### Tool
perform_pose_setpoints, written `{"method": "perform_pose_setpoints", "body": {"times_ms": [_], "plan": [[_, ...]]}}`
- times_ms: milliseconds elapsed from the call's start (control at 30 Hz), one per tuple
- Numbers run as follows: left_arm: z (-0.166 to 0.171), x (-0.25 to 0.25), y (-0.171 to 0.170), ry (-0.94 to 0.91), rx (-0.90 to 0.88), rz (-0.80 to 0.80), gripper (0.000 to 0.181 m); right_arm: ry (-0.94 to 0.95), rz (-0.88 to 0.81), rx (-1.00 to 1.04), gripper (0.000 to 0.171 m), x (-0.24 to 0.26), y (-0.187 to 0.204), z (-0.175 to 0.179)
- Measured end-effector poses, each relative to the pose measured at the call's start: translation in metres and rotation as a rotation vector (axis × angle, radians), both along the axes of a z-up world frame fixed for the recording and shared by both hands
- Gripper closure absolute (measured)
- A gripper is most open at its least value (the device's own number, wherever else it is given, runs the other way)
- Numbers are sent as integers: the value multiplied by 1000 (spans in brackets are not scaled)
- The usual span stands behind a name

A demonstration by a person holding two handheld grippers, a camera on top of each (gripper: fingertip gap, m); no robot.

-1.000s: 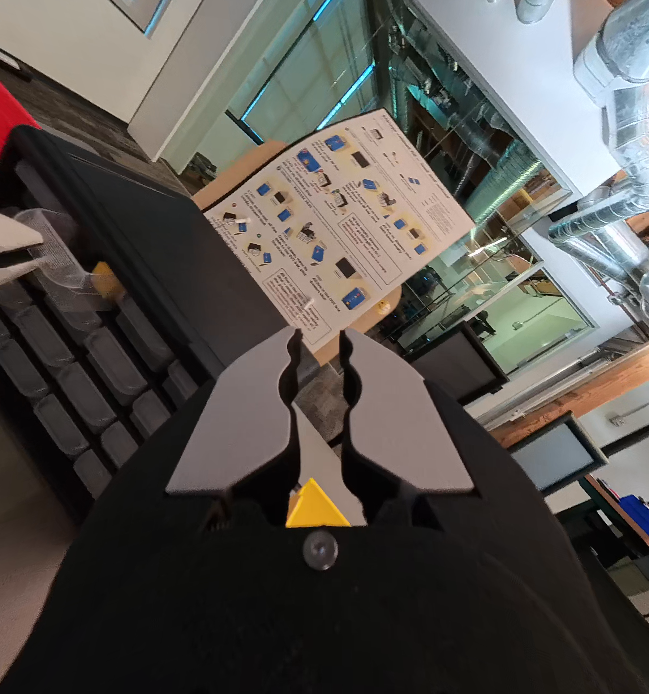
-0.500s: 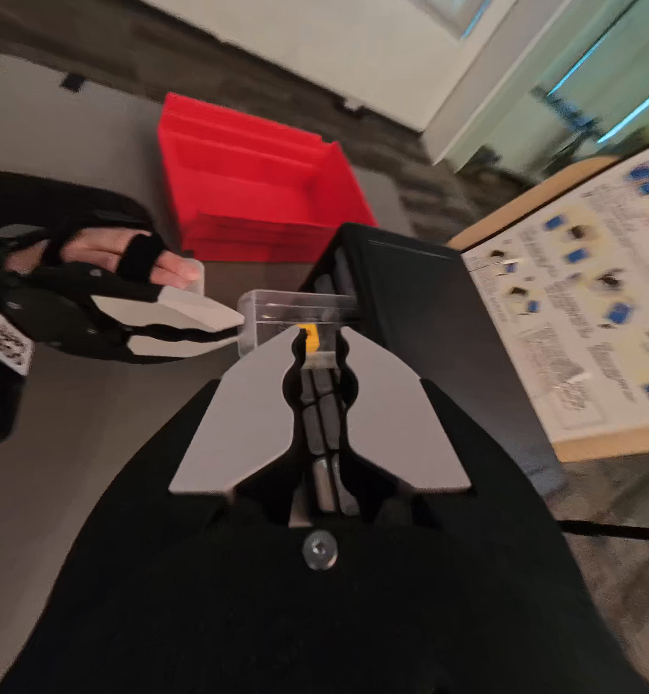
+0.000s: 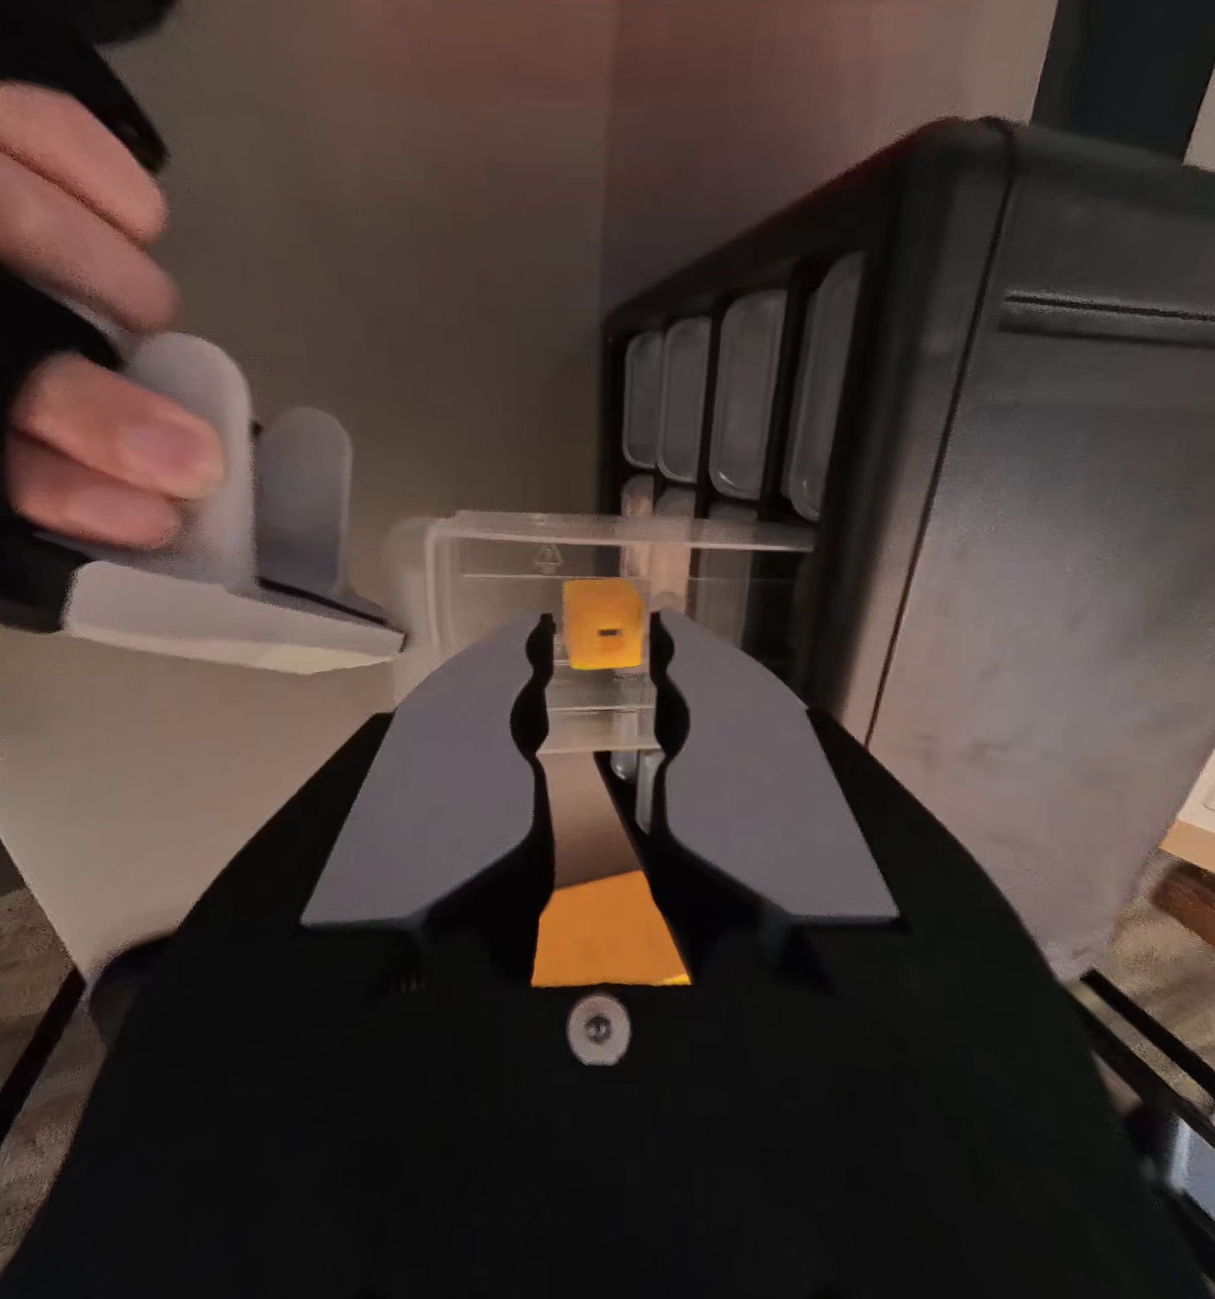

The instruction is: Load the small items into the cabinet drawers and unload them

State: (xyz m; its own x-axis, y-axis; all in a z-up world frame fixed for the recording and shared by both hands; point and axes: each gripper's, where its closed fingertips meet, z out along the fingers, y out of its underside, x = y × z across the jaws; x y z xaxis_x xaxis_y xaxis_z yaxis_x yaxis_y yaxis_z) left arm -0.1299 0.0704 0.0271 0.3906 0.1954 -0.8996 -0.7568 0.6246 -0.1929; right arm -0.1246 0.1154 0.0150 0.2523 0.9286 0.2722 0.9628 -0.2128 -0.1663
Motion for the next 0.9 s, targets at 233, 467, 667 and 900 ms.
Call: {"method": "perform_pose_setpoints", "body": {"times_ms": [233, 467, 667, 900], "plan": [[-1, 0, 0, 2, -6, -1, 174, -96, -30, -74, 149, 4, 2, -9], [-2, 1, 0, 0, -23, -9, 174, 112, -13, 41, 149, 7, -19, 61], [0, 3, 0, -6, -36, -19, 174, 206, -278, 77, 149, 160, -53, 92], [-2, 6, 0, 12, -34, 3, 174, 70, -996, -53, 149, 366, 0, -56]]}}
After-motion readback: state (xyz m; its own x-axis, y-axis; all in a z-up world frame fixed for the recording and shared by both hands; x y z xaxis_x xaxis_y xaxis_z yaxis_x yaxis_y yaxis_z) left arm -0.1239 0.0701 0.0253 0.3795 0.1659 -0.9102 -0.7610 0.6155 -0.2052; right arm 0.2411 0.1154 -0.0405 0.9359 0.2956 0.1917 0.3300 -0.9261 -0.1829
